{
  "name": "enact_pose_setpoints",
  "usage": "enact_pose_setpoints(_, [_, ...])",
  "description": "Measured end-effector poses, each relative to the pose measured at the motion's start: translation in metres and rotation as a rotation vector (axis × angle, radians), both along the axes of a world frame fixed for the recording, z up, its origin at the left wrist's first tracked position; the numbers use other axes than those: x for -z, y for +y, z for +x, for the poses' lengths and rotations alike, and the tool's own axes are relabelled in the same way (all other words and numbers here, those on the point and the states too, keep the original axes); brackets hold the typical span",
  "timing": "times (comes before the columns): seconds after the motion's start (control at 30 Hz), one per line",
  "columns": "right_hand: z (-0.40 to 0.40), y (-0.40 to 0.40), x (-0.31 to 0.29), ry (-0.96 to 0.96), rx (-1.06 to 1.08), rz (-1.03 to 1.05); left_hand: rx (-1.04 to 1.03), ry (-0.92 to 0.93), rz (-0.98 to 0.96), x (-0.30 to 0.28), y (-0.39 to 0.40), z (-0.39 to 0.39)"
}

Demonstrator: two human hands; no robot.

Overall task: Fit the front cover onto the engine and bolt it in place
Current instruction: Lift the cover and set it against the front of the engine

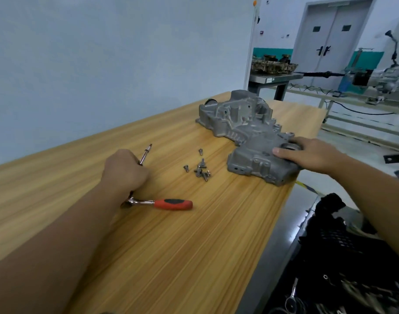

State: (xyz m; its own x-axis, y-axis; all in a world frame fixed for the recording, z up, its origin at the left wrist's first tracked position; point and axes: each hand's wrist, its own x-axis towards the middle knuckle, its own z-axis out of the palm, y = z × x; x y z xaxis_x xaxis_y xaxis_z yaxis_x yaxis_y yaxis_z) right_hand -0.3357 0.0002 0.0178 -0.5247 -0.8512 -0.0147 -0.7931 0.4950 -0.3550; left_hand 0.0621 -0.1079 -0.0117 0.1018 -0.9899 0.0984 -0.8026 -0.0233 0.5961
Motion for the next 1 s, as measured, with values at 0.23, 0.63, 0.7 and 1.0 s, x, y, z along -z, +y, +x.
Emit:
enact_pose_setpoints(0.23, [-0.024,0.001,0.010,-0.180,-0.044,-0.020,-0.013,-0.143,-0.007,-0.009,0.008,0.001])
enact_pose_setpoints(0.63, [-0.036,0.086,0.031,-0.089,0.008,-0.126,0.190,0.492,0.072,-0.069,-0.001,-0.193])
enact_pose_setpoints(0.7, [-0.035,0.097,0.033,-0.087,0.027,-0.119,0.149,0.592,0.101,-0.076,-0.024,-0.235])
enact_pose_setpoints(1.0, [-0.034,0.140,0.093,-0.376,0.100,-0.563,0.260,0.929,0.460,-0.080,-0.073,-0.314])
